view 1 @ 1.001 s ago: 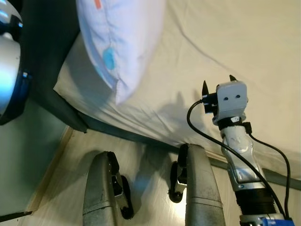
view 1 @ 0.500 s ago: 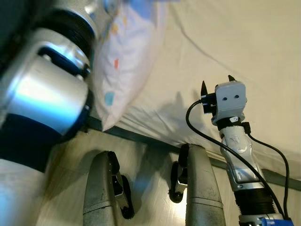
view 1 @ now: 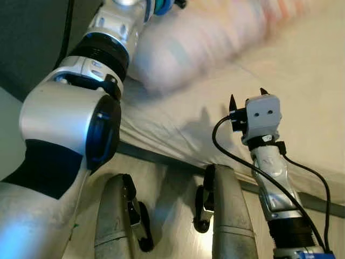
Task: Clean up the room
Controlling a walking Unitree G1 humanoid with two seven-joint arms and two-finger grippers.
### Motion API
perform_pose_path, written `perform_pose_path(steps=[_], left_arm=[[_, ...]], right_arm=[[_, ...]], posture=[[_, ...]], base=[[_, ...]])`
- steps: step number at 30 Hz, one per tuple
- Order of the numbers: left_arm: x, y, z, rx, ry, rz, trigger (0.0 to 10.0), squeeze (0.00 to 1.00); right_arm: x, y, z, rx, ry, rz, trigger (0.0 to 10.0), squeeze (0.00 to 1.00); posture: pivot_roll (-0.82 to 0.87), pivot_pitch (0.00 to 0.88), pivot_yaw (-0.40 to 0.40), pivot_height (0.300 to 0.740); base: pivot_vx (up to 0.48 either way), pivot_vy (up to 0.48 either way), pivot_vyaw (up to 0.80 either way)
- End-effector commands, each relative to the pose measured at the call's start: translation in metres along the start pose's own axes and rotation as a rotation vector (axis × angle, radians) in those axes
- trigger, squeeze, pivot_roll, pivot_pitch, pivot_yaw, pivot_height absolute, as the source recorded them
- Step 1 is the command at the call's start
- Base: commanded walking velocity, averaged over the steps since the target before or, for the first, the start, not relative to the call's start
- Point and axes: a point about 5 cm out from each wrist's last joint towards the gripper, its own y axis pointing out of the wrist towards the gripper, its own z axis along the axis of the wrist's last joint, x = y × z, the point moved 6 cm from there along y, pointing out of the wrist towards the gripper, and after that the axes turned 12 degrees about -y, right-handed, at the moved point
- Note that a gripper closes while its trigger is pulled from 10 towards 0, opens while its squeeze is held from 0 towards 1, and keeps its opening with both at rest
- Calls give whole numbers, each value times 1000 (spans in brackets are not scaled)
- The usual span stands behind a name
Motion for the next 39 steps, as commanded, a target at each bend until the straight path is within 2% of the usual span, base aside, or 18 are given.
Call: perform_pose_path(steps=[1,5,8,9,10,12,13,14,15,16,19,21,22,24,27,30,34,39], left_arm=[[22,1,8,21,-42,-174,10000,0],[31,-12,6,25,-92,-311,10000,0],[26,-16,0,15,-122,-285,10000,0],[7,-19,-17,-15,-184,-159,10000,0],[7,-19,-17,-15,-184,-159,10000,0],[-42,-44,-86,-142,-328,199,10000,0],[-51,-56,-106,-183,-363,279,10000,0],[-51,-56,-106,-183,-363,279,10000,0],[-61,-73,-133,-232,-403,363,10000,0],[-61,-73,-133,-232,-403,363,10000,0],[-73,-104,-168,-277,-492,475,10000,0],[-82,-140,-194,-294,-633,567,10000,0],[-82,-140,-194,-294,-633,567,10000,0],[-86,-169,-205,-262,-769,633,10000,0],[-87,-181,-206,-236,-822,659,10000,0],[-92,-215,-208,-135,-969,767,10000,0],[-90,-224,-213,-97,-1033,799,10000,0],[-81,-213,-217,-52,-1102,786,10000,0]], right_arm=[[-1,-2,-3,-14,4,-6,10000,0],[3,-2,-9,-56,47,-48,10000,0],[7,-3,-17,-97,77,-81,10000,0],[12,-4,-25,-143,106,-122,10000,0],[12,-4,-25,-143,106,-122,10000,0],[22,-7,-45,-255,196,-215,10000,0],[23,-8,-50,-284,222,-238,10000,0],[23,-8,-50,-284,222,-238,10000,0],[20,-8,-53,-303,280,-241,10000,0],[20,-8,-53,-303,280,-241,10000,0],[8,-5,-46,-270,401,-194,10000,0],[-2,-1,-30,-198,463,-129,10000,0],[-2,-1,-30,-198,463,-129,10000,0],[-7,-1,-23,-164,455,-88,10000,0],[-9,-2,-21,-158,449,-75,10000,0],[-19,-1,-13,-127,450,-10,10000,0],[-25,1,-9,-113,446,23,10000,0],[-30,4,-7,-102,433,53,10000,0]], posture=[[-71,288,87,570],[-63,288,87,570],[-57,287,88,570],[-52,287,88,570],[-52,287,88,570],[-58,293,84,570],[-58,293,84,570],[-58,293,84,570],[-58,296,83,570],[-58,296,83,570],[-62,300,85,570],[-66,307,84,570],[-66,307,84,570],[-61,309,78,570],[-59,311,76,570],[-56,311,61,570],[-51,310,47,570],[-55,307,39,570]], base=[[0,0,0],[0,0,0],[0,0,0],[0,0,0],[0,0,0],[0,0,0],[0,0,0],[0,0,0],[0,0,0],[0,0,0],[0,0,0],[0,0,0],[0,0,0],[0,0,0],[0,0,0],[0,0,0],[0,0,0],[0,0,0]])
